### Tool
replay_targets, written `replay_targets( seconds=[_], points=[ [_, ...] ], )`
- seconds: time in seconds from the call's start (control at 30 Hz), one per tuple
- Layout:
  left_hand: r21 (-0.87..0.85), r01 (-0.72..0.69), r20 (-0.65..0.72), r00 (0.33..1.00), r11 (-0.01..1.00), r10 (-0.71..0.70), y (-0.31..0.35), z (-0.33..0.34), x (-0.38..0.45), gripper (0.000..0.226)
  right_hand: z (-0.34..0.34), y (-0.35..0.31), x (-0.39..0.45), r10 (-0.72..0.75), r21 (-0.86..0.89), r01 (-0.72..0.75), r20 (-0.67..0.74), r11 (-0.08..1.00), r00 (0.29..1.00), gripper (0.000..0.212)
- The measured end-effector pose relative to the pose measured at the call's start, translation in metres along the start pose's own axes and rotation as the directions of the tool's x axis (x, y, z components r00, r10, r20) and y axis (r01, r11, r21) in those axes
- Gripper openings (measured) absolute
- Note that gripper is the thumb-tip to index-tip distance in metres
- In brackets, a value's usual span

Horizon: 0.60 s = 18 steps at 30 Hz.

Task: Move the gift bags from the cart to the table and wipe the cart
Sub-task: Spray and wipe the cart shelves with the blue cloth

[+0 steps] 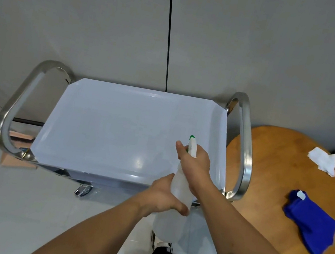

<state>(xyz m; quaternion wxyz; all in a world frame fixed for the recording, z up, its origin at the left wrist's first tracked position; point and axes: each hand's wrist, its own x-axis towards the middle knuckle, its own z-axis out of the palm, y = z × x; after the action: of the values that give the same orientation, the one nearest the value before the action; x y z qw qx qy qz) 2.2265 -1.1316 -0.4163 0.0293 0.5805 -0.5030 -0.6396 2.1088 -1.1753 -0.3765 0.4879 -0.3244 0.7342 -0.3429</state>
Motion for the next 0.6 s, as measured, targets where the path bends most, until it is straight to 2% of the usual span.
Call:
replay_targets(
  seconds=[0.1, 0.17, 0.3, 0.47, 0.6],
  points=[
    [-0.035, 0.014, 0.031, 0.999, 0.999, -0.013, 0.003, 0.007, 0.004, 0.079, 0.0, 0.003, 0.007, -0.011, -0.103, 0.001, -0.096, 0.995, 0.995, 0.047],
    [-0.063, 0.022, 0.038, 0.999, 0.998, -0.019, 0.004, 0.012, 0.007, 0.079, -0.001, 0.003, 0.01, -0.019, -0.144, 0.004, -0.102, 0.99, 0.995, 0.047],
    [-0.046, 0.022, 0.056, 0.998, 0.999, -0.02, 0.0, 0.01, 0.013, 0.082, -0.003, 0.006, 0.011, 0.052, -0.045, -0.053, -0.023, 0.998, 0.998, 0.034],
    [-0.018, 0.017, 0.093, 0.996, 1.0, -0.015, -0.012, 0.005, 0.013, 0.083, 0.008, 0.013, 0.004, 0.08, -0.053, -0.087, -0.129, 0.995, 0.988, 0.045],
    [-0.058, -0.012, 0.131, 0.991, 0.998, 0.02, -0.027, -0.009, 0.005, 0.079, 0.026, 0.011, -0.009, 0.085, -0.024, -0.088, -0.107, 0.996, 0.991, 0.042]
  ],
)
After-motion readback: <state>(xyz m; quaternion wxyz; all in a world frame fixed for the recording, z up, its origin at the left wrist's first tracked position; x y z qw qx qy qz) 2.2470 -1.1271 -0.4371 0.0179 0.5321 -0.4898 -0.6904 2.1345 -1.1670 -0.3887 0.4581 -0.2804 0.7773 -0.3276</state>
